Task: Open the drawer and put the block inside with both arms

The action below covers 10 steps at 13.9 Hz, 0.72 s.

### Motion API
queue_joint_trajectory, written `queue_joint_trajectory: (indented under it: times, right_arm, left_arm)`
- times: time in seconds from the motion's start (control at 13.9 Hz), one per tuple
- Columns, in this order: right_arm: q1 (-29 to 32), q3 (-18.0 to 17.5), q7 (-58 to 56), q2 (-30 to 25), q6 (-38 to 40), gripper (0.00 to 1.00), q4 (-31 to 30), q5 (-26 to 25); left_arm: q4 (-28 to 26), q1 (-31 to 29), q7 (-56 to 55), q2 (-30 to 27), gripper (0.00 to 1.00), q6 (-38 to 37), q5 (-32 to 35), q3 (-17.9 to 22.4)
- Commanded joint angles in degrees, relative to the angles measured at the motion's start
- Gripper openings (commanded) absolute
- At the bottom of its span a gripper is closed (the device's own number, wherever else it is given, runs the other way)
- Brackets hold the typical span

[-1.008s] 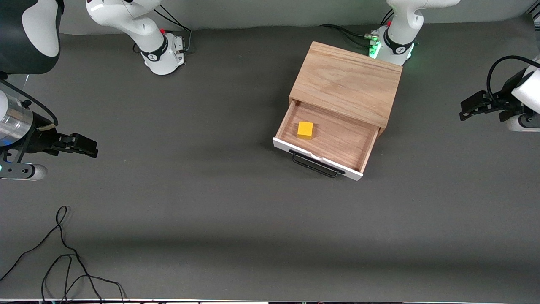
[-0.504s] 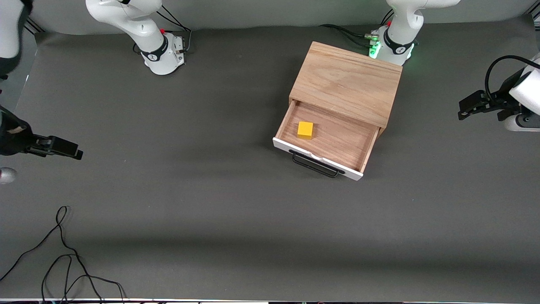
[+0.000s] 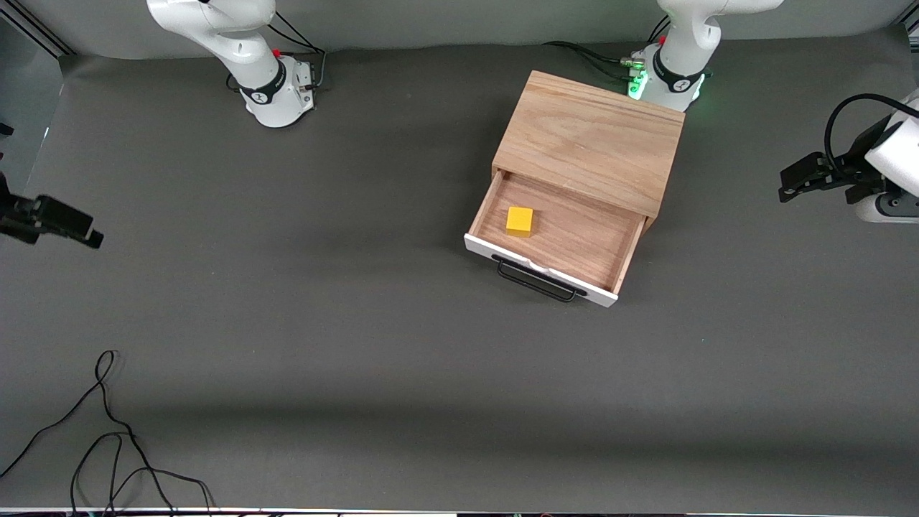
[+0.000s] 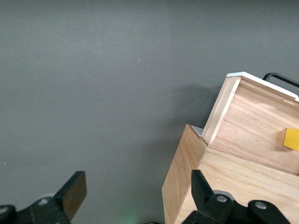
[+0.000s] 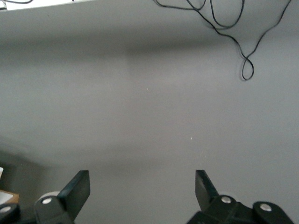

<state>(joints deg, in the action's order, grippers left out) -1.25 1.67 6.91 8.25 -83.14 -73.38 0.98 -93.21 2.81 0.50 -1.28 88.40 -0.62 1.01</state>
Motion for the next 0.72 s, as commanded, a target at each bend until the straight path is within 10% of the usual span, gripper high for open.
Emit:
queue_joint_trajectory:
  times: [0.0, 0.65]
  right_arm:
    - [2.0, -1.1, -4.1, -7.6, -2.0, 1.0, -10.2, -0.8]
    - [4.1, -1.1, -8.2, -9.0, -1.7, 1.0, -11.9, -0.7]
  left_arm:
    - [0.4, 0.2, -0.7, 0.0, 1.0, -1.4, 0.5, -0.2]
    - [0.5, 0.1, -0.6, 0.1, 1.0, -1.3, 0.5, -0.2]
